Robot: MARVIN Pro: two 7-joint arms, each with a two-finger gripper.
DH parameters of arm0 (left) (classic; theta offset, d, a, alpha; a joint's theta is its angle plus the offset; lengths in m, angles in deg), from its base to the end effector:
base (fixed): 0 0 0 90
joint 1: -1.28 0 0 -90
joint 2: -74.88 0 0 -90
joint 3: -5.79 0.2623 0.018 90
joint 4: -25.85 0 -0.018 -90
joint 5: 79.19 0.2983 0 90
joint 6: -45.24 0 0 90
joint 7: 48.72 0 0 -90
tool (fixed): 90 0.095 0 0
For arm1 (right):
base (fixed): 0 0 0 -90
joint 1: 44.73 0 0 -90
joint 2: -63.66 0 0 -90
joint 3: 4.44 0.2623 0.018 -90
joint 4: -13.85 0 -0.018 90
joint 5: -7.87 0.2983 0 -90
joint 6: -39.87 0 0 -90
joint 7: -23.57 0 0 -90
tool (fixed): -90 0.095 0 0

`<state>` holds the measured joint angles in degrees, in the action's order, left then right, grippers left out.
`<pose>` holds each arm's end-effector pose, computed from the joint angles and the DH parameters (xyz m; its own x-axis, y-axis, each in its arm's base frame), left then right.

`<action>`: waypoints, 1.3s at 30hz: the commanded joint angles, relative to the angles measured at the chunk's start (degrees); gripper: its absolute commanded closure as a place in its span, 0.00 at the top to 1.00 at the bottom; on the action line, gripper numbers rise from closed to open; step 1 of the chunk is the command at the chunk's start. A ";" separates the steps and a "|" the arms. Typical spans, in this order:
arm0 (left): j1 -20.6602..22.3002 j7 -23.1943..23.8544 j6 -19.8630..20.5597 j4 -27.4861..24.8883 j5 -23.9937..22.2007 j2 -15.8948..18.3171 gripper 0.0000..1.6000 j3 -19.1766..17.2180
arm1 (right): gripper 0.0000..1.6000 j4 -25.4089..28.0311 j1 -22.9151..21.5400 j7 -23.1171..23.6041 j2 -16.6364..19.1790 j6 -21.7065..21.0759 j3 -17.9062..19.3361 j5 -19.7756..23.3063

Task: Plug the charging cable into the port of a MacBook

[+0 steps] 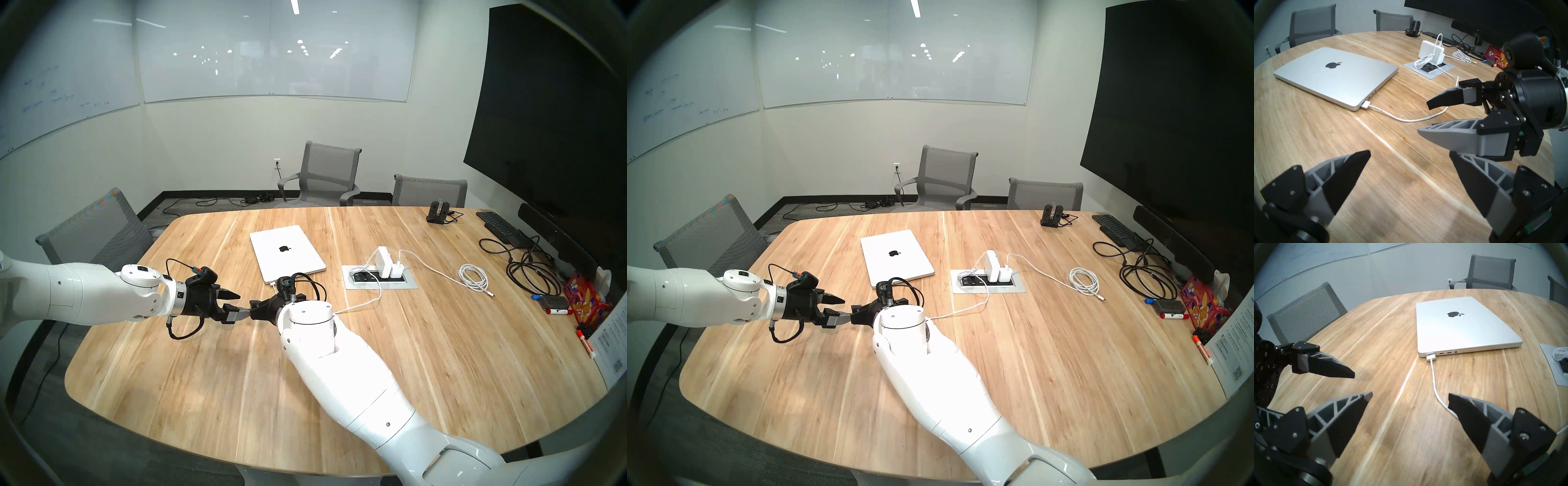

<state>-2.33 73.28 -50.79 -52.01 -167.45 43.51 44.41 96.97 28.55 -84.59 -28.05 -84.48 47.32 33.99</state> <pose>0.4124 0.1019 -0.2675 0.4904 -0.3278 0.8075 -0.7459 -0.6372 0.1943 0.3957 0.2426 -0.2738 0.5104 0.0962 0.8545 0.4093 -0.9011 -0.1430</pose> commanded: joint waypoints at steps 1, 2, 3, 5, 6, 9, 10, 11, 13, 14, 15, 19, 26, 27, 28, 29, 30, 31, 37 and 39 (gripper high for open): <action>1.05 -0.12 -0.14 0.09 -0.04 -0.08 1.00 -0.76 | 1.00 1.38 -1.24 1.36 1.54 0.33 1.03 0.16; 1.05 -0.12 -0.14 0.09 -0.04 -0.08 1.00 -0.76 | 1.00 1.30 -1.32 1.58 1.83 0.44 1.20 0.18; 1.05 -0.12 -0.14 0.09 -0.04 -0.08 1.00 -0.76 | 1.00 1.19 -1.37 1.89 2.10 0.58 1.30 0.21; 1.05 -0.13 -0.14 0.08 -0.03 -0.08 1.00 -0.76 | 1.00 1.33 -1.38 3.06 2.68 0.85 1.36 0.44; 1.05 -0.13 -0.14 0.08 -0.03 -0.08 1.00 -0.76 | 1.00 1.53 -1.43 3.64 3.03 0.76 1.19 0.43; 1.04 -0.13 -0.14 0.08 -0.03 -0.07 1.00 -0.77 | 1.00 1.83 -1.50 5.50 3.87 0.84 0.57 0.47; 1.04 -0.13 -0.14 0.08 -0.03 -0.07 1.00 -0.77 | 1.00 1.74 -1.52 5.74 4.05 0.90 0.20 0.20; 1.04 -0.13 -0.13 0.08 -0.03 -0.07 1.00 -0.77 | 1.00 1.55 -1.29 6.34 4.11 0.98 0.15 0.44; 1.04 -0.13 -0.13 0.08 -0.03 -0.07 1.00 -0.77 | 1.00 1.51 -1.45 6.93 4.54 1.01 -0.32 0.20; 1.04 -0.13 -0.13 0.08 -0.03 -0.07 1.00 -0.77 | 1.00 1.45 -1.35 6.76 4.47 1.01 -0.35 0.14; 1.04 -0.13 -0.13 0.08 -0.03 -0.07 1.00 -0.77 | 1.00 1.28 -1.30 7.02 4.49 1.12 -0.38 0.27; 1.04 -0.13 -0.13 0.08 -0.02 -0.07 1.00 -0.78 | 1.00 0.27 -1.61 7.56 4.69 1.58 -0.91 0.01; 1.04 -0.13 -0.13 0.08 -0.02 -0.07 1.00 -0.78 | 1.00 -2.22 -2.56 8.62 4.51 2.64 -1.96 -0.69; 1.04 -0.13 -0.13 0.08 -0.02 -0.07 1.00 -0.78 | 1.00 -2.54 -2.66 8.76 4.46 2.76 -2.04 -0.76; 1.04 -0.13 -0.13 0.08 -0.02 -0.07 1.00 -0.78 | 1.00 -3.08 -3.09 9.01 4.70 3.03 -2.77 -1.53; 1.04 -0.13 -0.13 0.08 -0.02 -0.07 1.00 -0.78 | 1.00 -3.88 -3.02 9.03 4.18 3.40 -2.31 -1.14; 1.04 -0.13 -0.13 0.08 -0.02 -0.07 1.00 -0.78 | 1.00 -4.37 -3.22 9.19 4.16 3.69 -2.49 -1.37; 1.04 -0.13 -0.13 0.08 -0.02 -0.07 1.00 -0.78 | 1.00 -4.66 -3.34 9.28 4.16 3.89 -2.65 -1.62; 1.03 -0.12 -0.14 0.09 -0.03 -0.08 1.00 -0.78 | 1.00 -6.61 -3.95 9.29 3.44 4.87 -2.71 -2.35; 1.03 -0.12 -0.14 0.09 -0.03 -0.08 1.00 -0.78 | 1.00 -7.31 -4.11 9.49 3.22 5.37 -2.71 -2.51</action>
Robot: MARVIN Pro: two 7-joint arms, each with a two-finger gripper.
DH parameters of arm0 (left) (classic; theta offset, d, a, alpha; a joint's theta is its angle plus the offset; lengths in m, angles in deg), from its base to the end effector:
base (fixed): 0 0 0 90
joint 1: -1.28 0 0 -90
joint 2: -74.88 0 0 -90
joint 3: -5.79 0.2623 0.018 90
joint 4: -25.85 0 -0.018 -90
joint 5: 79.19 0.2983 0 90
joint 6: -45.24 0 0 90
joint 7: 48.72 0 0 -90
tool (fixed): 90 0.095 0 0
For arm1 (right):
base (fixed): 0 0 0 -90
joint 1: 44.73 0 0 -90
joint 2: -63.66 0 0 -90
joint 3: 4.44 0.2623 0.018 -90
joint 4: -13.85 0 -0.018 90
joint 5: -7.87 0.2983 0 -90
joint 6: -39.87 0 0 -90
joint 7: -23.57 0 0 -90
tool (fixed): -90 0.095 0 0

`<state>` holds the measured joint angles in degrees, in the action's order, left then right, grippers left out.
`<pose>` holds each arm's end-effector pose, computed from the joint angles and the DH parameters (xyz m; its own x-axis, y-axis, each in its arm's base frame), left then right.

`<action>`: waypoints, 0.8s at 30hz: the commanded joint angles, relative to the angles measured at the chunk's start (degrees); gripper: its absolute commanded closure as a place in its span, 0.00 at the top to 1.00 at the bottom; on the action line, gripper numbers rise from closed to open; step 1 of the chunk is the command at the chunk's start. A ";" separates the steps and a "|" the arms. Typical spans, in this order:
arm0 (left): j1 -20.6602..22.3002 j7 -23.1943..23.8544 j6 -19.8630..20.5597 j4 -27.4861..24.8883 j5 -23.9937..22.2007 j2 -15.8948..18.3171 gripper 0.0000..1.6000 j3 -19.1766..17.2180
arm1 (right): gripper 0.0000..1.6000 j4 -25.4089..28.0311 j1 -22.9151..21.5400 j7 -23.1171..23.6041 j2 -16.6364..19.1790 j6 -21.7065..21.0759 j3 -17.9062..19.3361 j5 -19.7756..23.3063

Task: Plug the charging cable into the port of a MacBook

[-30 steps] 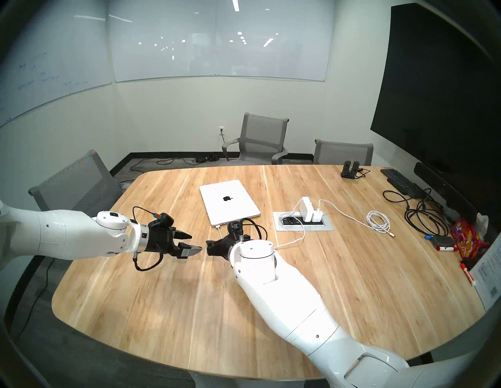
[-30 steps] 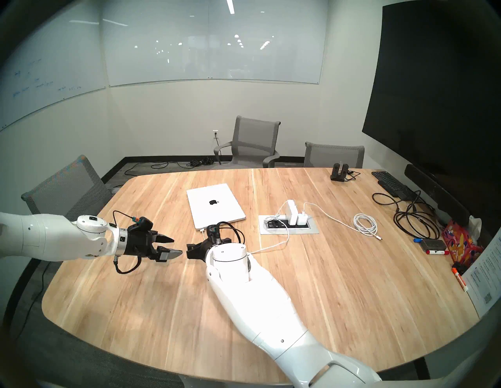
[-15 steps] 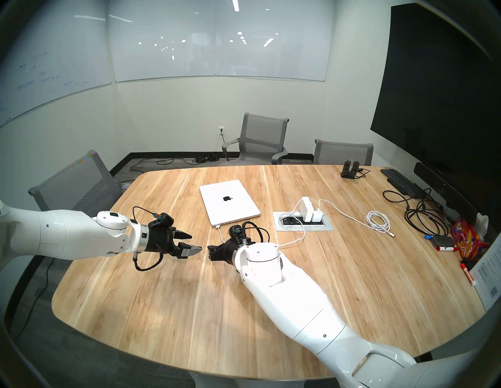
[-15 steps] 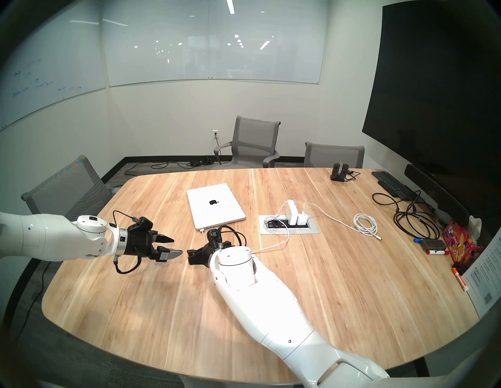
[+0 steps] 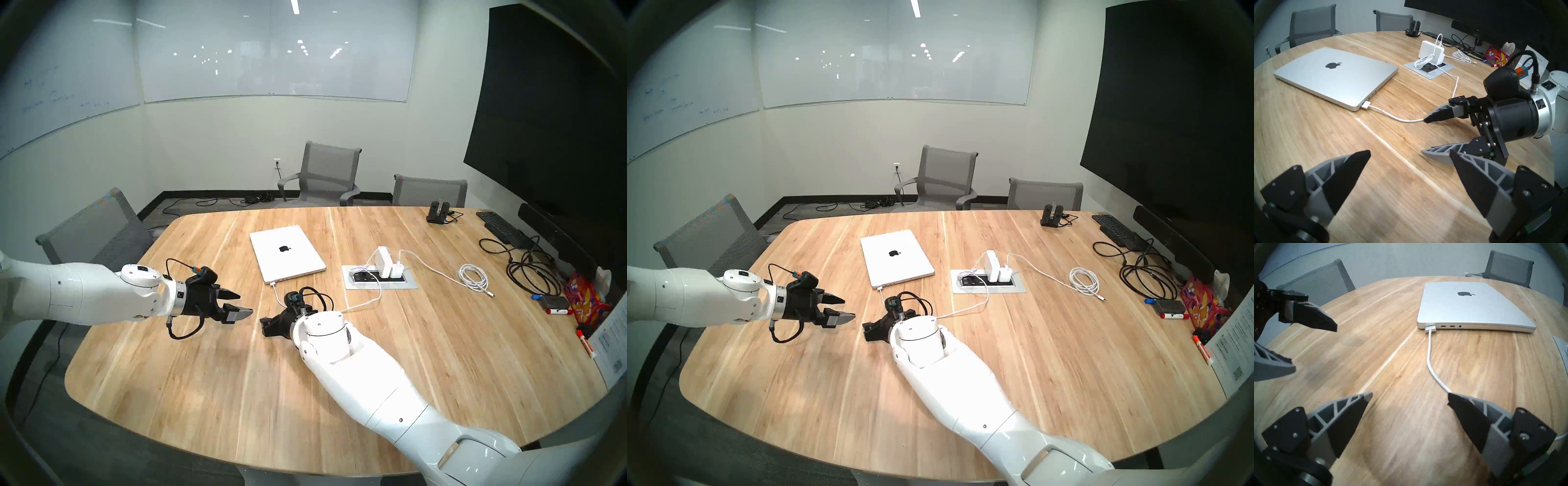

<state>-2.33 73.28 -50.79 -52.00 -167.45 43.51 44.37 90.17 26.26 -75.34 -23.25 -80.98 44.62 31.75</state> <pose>0.4126 0.1019 -0.2673 0.4899 -0.3276 0.8079 -0.7459 -0.6372 0.1940 0.4008 0.2242 -0.3174 0.4984 0.2199 0.8386 0.5104 -0.8563 -0.0788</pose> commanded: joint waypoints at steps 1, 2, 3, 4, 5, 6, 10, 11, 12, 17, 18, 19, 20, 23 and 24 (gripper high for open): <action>1.03 -0.12 -0.14 0.08 -0.03 -0.08 1.00 -0.74 | 1.00 -1.02 -1.98 0.35 -1.66 2.14 -0.13 -0.46; 1.03 -0.12 -0.13 0.08 -0.03 -0.07 1.00 -0.74 | 1.00 -1.37 -2.02 0.42 -1.77 2.38 -0.10 -0.49; 1.03 -0.12 -0.13 0.08 -0.03 -0.07 1.00 -0.74 | 1.00 -1.62 -2.07 0.54 -1.85 2.55 -0.09 -0.55; 1.03 -0.12 -0.13 0.08 -0.03 -0.07 1.00 -0.74 | 1.00 -1.88 -2.13 0.61 -1.92 2.67 -0.12 -0.59; 1.03 -0.12 -0.13 0.08 -0.03 -0.07 1.00 -0.74 | 1.00 -2.17 -2.21 0.68 -2.01 2.82 -0.16 -0.74; 1.03 -0.12 -0.13 0.08 -0.03 -0.07 1.00 -0.74 | 1.00 -2.44 -2.26 0.74 -2.10 2.96 -0.17 -0.81; 1.04 -0.13 -0.13 0.08 -0.02 -0.07 1.00 -0.74 | 1.00 -3.79 -2.50 1.10 -2.53 3.58 0.04 -0.87; 1.04 -0.13 -0.13 0.08 -0.02 -0.07 1.00 -0.74 | 1.00 -3.98 -2.54 1.11 -2.60 3.69 0.08 -0.93; 1.04 -0.13 -0.13 0.08 -0.02 -0.07 1.00 -0.74 | 1.00 -4.12 -2.58 1.18 -2.66 3.75 0.11 -0.95; 1.04 -0.13 -0.13 0.07 -0.02 -0.07 1.00 -0.74 | 1.00 -6.56 -3.47 1.63 -3.41 4.79 0.39 -1.03; 1.04 -0.13 -0.13 0.07 -0.02 -0.07 1.00 -0.74 | 1.00 -7.12 -3.67 1.77 -3.56 5.08 0.44 -1.04; 1.04 -0.13 -0.13 0.07 -0.02 -0.07 1.00 -0.74 | 1.00 -7.73 -3.99 1.88 -3.72 5.36 0.36 -1.16; 1.04 -0.13 -0.13 0.08 -0.02 -0.07 1.00 -0.74 | 1.00 -8.31 -4.36 1.91 -3.97 5.53 0.32 -1.29; 1.04 -0.13 -0.13 0.08 -0.02 -0.07 1.00 -0.74 | 1.00 -10.15 -5.37 2.09 -4.76 6.03 0.35 -1.34; 1.04 -0.13 -0.13 0.08 -0.02 -0.07 1.00 -0.74 | 1.00 -10.84 -5.68 2.23 -5.00 6.28 0.37 -1.34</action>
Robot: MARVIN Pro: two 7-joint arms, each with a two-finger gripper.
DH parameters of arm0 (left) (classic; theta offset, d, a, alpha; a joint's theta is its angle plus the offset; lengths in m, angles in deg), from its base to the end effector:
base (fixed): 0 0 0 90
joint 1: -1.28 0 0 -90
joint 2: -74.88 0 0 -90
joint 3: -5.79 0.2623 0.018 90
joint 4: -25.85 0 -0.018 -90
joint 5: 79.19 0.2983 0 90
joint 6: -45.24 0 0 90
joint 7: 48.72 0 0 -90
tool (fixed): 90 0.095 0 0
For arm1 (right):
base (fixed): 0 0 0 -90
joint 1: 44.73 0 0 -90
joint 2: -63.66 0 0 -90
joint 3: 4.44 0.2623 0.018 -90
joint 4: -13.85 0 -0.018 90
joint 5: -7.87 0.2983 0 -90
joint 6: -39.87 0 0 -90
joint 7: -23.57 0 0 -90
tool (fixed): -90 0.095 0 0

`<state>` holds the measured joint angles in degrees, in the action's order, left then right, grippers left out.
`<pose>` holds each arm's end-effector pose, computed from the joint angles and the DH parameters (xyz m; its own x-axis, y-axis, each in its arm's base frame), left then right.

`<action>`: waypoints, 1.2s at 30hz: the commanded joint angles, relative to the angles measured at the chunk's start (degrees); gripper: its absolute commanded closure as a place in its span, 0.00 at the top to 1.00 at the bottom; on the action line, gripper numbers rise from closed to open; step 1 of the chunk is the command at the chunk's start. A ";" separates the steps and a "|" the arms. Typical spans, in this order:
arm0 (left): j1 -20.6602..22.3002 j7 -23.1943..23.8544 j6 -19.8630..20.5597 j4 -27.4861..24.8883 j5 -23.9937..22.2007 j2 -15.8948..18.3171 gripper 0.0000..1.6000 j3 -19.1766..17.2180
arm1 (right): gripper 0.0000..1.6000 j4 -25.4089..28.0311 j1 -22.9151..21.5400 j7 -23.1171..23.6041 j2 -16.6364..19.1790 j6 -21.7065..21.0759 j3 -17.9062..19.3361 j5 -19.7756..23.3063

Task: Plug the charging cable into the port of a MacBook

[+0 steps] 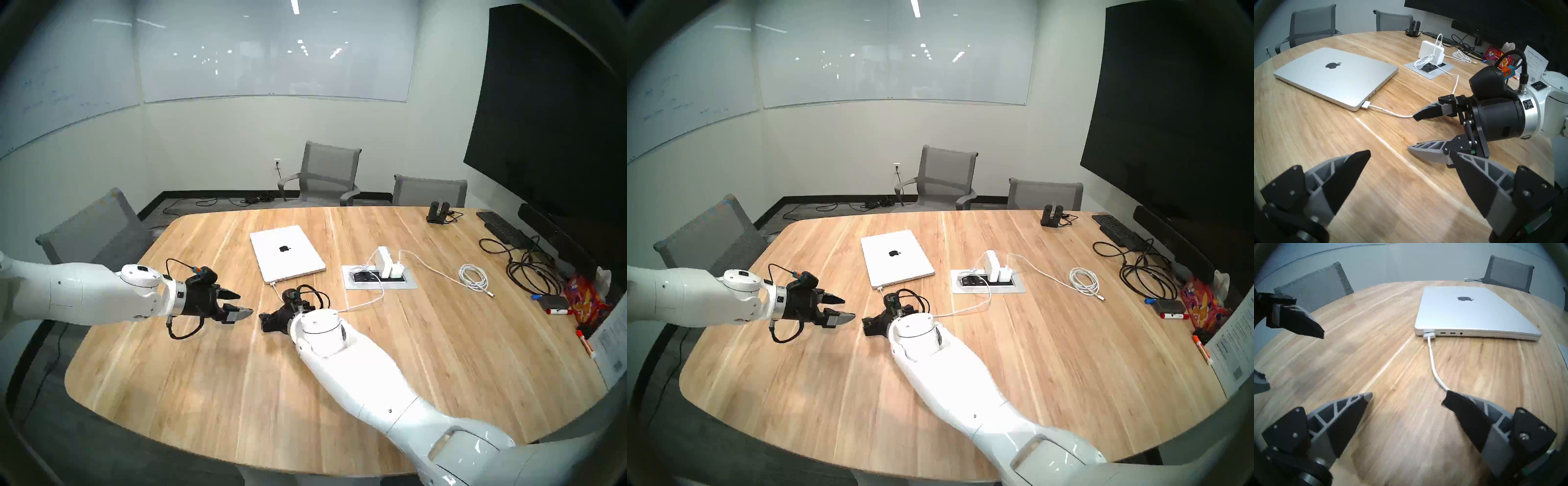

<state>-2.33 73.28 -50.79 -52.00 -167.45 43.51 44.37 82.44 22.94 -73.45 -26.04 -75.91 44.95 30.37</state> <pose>0.4126 0.1019 -0.2673 0.4899 -0.3276 0.8079 -0.7459 -0.6372 0.1940 0.4193 0.2310 -0.3246 0.4715 0.2028 0.8582 0.5076 -0.8582 -0.0761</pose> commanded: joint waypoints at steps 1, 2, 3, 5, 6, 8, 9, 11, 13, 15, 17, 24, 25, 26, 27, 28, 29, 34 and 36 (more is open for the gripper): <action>1.04 -0.13 -0.13 0.08 -0.03 -0.07 1.00 -0.74 | 1.00 -3.69 -2.68 0.42 -2.45 1.37 0.07 0.05; 1.04 -0.13 -0.13 0.08 -0.02 -0.07 1.00 -0.74 | 1.00 -4.17 -2.94 0.51 -2.65 1.52 0.09 0.06; 1.04 -0.13 -0.13 0.08 -0.02 -0.07 1.00 -0.74 | 1.00 -4.64 -3.27 0.57 -2.78 1.67 -0.06 -0.12; 1.04 -0.13 -0.13 0.08 -0.02 -0.07 1.00 -0.74 | 1.00 -5.22 -3.55 0.63 -3.09 1.84 0.07 0.01; 1.04 -0.13 -0.13 0.07 -0.02 -0.07 1.00 -0.74 | 1.00 -5.43 -3.68 0.74 -3.16 1.89 0.06 0.04; 1.04 -0.13 -0.13 0.07 -0.02 -0.07 1.00 -0.74 | 1.00 -6.20 -3.94 1.02 -3.28 2.22 0.01 0.04; 1.04 -0.13 -0.13 0.07 -0.02 -0.07 1.00 -0.74 | 1.00 -6.58 -4.03 1.13 -3.34 2.43 0.00 0.02; 1.04 -0.14 -0.12 0.07 -0.02 -0.07 1.00 -0.74 | 1.00 -6.87 -4.11 1.20 -3.38 2.49 0.03 0.05; 1.04 -0.14 -0.12 0.07 -0.02 -0.07 1.00 -0.75 | 1.00 -6.53 -3.98 1.12 -3.26 2.27 0.10 0.09; 1.04 -0.14 -0.12 0.07 -0.02 -0.06 1.00 -0.75 | 1.00 -6.10 -3.76 1.05 -3.01 2.13 0.18 0.10; 1.04 -0.14 -0.12 0.07 -0.02 -0.06 1.00 -0.75 | 1.00 -5.79 -3.57 1.09 -2.75 2.17 0.26 0.12; 1.04 -0.14 -0.12 0.07 -0.02 -0.07 1.00 -0.74 | 1.00 -1.78 -2.14 1.09 -1.37 1.38 0.40 0.22; 1.04 -0.13 -0.13 0.07 -0.02 -0.07 1.00 -0.74 | 1.00 -1.00 -1.93 1.02 -1.09 1.04 0.48 0.24; 1.04 -0.13 -0.13 0.07 -0.02 -0.07 1.00 -0.74 | 1.00 -0.57 -1.80 0.99 -0.94 0.83 0.52 0.24; 1.04 -0.13 -0.13 0.07 -0.02 -0.07 1.00 -0.74 | 1.00 -0.26 -1.75 0.99 -0.75 0.81 0.37 0.03; 1.04 -0.13 -0.13 0.07 -0.02 -0.07 1.00 -0.74 | 1.00 0.05 -1.63 0.94 -0.63 0.72 0.41 0.01; 1.04 -0.13 -0.13 0.07 -0.02 -0.07 1.00 -0.74 | 1.00 0.43 -1.52 0.98 -0.42 0.70 0.40 -0.05; 1.03 -0.12 -0.14 0.08 -0.03 -0.08 1.00 -0.74 | 1.00 3.35 -0.99 1.08 0.73 0.02 -0.04 -0.57; 1.03 -0.12 -0.14 0.08 -0.03 -0.08 1.00 -0.74 | 1.00 3.81 -0.89 0.95 0.92 -0.07 -0.18 -0.93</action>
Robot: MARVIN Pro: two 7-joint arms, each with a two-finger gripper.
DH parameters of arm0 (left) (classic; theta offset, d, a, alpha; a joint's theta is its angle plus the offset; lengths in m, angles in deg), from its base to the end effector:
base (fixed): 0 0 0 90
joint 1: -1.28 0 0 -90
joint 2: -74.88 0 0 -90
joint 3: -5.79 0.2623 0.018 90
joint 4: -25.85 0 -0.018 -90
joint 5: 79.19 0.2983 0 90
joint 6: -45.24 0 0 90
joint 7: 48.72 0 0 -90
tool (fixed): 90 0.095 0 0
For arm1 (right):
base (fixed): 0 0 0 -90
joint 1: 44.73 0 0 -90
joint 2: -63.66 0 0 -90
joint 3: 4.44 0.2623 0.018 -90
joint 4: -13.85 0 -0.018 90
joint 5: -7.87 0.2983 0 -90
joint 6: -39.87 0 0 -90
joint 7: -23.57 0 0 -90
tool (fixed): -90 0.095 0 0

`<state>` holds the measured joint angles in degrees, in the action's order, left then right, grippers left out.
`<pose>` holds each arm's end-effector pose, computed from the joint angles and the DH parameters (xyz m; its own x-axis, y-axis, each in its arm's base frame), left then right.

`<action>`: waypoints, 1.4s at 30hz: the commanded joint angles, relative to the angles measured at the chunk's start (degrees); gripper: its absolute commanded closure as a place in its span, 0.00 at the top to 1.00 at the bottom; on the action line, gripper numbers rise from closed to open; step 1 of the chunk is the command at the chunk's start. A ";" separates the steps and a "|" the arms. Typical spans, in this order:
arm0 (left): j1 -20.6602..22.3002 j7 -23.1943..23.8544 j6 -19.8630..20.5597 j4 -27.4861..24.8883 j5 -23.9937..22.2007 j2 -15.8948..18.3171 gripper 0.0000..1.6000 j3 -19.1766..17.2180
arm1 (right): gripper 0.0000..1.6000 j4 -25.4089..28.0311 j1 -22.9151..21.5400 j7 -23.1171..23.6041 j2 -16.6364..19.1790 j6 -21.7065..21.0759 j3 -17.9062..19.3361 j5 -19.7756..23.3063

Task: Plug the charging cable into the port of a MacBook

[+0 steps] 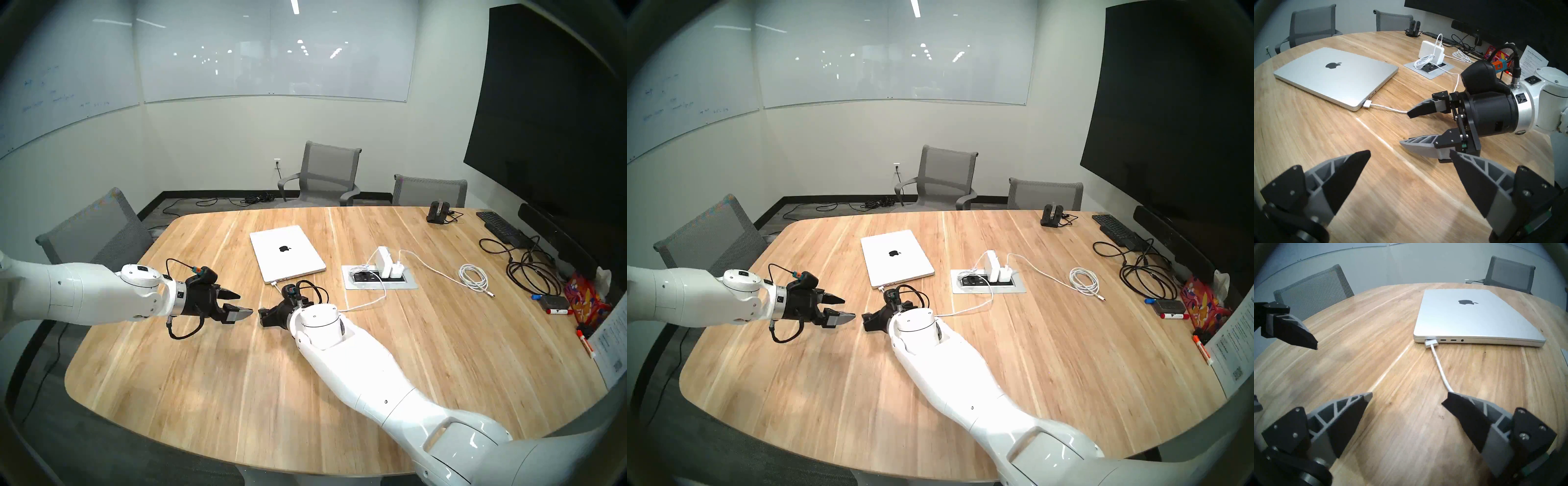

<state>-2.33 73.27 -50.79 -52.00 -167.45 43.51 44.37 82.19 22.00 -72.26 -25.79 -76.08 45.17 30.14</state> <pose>0.4126 0.1019 -0.2673 0.4899 -0.3276 0.8079 -0.7458 -0.6373 0.1939 0.4247 0.2289 -0.3199 0.4614 0.2089 0.8623 0.5187 -0.8520 -0.0712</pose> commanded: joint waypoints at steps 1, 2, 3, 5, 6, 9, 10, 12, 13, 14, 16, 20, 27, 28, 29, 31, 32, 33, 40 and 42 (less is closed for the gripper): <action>1.03 -0.12 -0.14 0.09 -0.03 -0.08 1.00 -0.74 | 1.00 4.32 0.10 -0.17 0.75 0.14 -0.35 -0.75; 1.03 -0.12 -0.14 0.09 -0.03 -0.08 1.00 -0.74 | 1.00 4.52 0.17 0.08 0.85 0.32 -0.28 -0.71; 1.03 -0.12 -0.14 0.09 -0.03 -0.08 1.00 -0.74 | 1.00 4.74 0.15 0.17 0.96 0.16 -0.36 -0.84; 1.03 -0.11 -0.14 0.09 -0.03 -0.08 1.00 -0.74 | 1.00 4.97 0.10 0.07 1.12 0.14 -0.64 -1.28; 1.03 -0.11 -0.14 0.09 -0.03 -0.08 1.00 -0.74 | 1.00 5.09 0.25 -0.05 0.98 0.08 -0.37 -1.09; 1.03 -0.11 -0.14 0.09 -0.03 -0.08 1.00 -0.74 | 1.00 7.11 1.09 0.80 2.38 1.14 -0.86 -1.68; 1.03 -0.11 -0.14 0.09 -0.03 -0.08 1.00 -0.74 | 1.00 8.39 1.48 0.81 2.99 0.79 -0.98 -1.82; 1.02 -0.10 -0.15 0.10 -0.04 -0.08 1.00 -0.73 | 1.00 10.08 2.09 1.70 4.09 1.78 -0.99 -1.87; 1.02 -0.10 -0.15 0.10 -0.04 -0.08 1.00 -0.73 | 1.00 10.08 2.09 1.70 4.09 1.78 -0.99 -1.87; 1.02 -0.10 -0.15 0.10 -0.04 -0.09 1.00 -0.73 | 1.00 11.19 2.41 2.19 4.87 1.76 -0.75 -1.76; 1.01 -0.10 -0.15 0.11 -0.04 -0.09 1.00 -0.73 | 1.00 12.09 2.65 2.45 5.42 1.81 -0.60 -1.77; 1.00 -0.08 -0.16 0.12 -0.05 -0.09 1.00 -0.73 | 1.00 15.44 3.33 5.76 9.28 0.66 -0.77 -1.79; 0.97 -0.06 -0.18 0.14 -0.07 -0.11 1.00 -0.70 | 1.00 20.49 6.09 10.29 15.00 -0.25 2.16 -2.61; 0.97 -0.06 -0.18 0.14 -0.07 -0.11 1.00 -0.70 | 1.00 21.49 6.51 11.06 16.04 -0.46 2.63 -2.19; 0.97 -0.06 -0.18 0.14 -0.07 -0.11 1.00 -0.70 | 1.00 21.49 6.51 11.06 16.04 -0.46 2.63 -2.19; 0.96 -0.05 -0.19 0.15 -0.07 -0.12 1.00 -0.69 | 1.00 22.63 7.60 13.55 17.38 -0.38 4.57 -2.50; 0.95 -0.05 -0.19 0.15 -0.07 -0.12 1.00 -0.69 | 1.00 24.02 8.23 14.61 18.83 -0.52 4.76 -2.65; 0.95 -0.05 -0.19 0.15 -0.07 -0.12 1.00 -0.69 | 1.00 24.36 8.73 15.32 19.22 -0.53 5.51 -2.53; 0.93 -0.04 -0.19 0.15 -0.07 -0.12 1.00 -0.69 | 1.00 29.10 13.38 22.00 24.00 -0.69 11.24 -2.64; 0.94 -0.04 -0.19 0.15 -0.07 -0.12 1.00 -0.69 | 1.00 30.92 14.28 23.56 25.79 -0.62 11.68 -2.28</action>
<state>-2.32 73.30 -50.80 -51.99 -167.46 43.50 44.39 107.03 32.53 -53.48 -6.06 -77.10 53.25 27.48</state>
